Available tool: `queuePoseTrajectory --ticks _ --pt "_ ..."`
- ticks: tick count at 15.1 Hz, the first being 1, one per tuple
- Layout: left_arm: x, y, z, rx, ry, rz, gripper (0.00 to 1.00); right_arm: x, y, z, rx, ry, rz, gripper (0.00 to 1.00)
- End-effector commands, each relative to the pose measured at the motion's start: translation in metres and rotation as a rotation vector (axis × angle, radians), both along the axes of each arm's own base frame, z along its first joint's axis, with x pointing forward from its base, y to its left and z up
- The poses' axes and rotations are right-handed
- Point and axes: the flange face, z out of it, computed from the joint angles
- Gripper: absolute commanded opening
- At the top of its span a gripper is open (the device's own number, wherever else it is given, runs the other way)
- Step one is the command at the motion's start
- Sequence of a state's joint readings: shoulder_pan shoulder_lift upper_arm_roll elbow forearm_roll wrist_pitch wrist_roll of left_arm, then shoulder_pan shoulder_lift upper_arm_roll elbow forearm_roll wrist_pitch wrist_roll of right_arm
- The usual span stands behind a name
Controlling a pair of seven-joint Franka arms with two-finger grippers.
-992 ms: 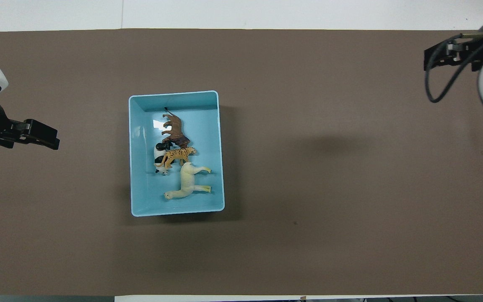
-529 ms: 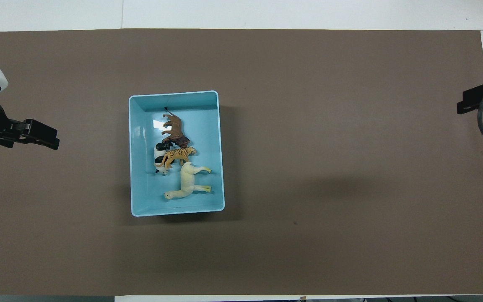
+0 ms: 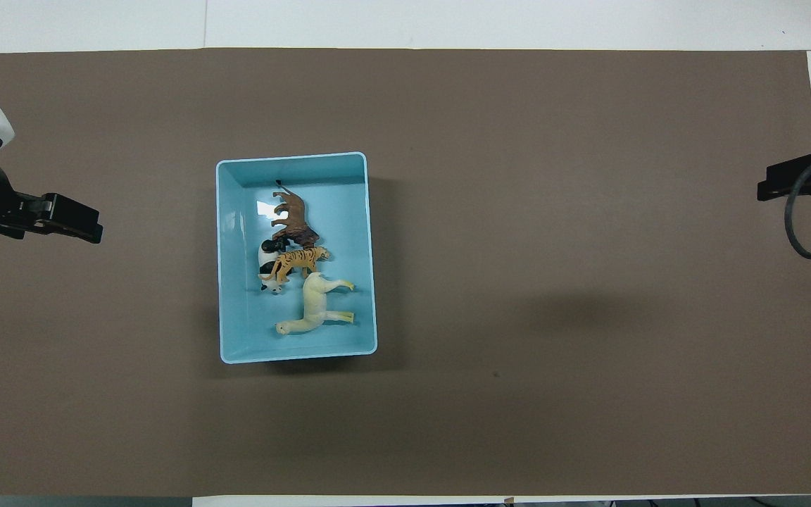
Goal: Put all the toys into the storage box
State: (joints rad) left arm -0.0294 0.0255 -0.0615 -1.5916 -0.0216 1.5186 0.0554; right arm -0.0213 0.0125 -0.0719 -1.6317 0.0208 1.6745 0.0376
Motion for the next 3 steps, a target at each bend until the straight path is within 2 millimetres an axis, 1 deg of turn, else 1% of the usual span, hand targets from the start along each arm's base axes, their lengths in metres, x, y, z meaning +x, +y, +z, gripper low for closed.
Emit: queuePoseTrajectory --ticks 1,3 --pt "0.0019 -0.0005 0.0072 0.008 -0.024 -0.007 1.0 -0.0051 0.0003 0.0033 0.003 -0.018 0.0 1.0" --pt "-0.0025 0.0048 0.0134 0.009 -0.027 0.002 1.0 -0.0048 0.0009 0.0034 0.002 -0.019 0.001 1.0"
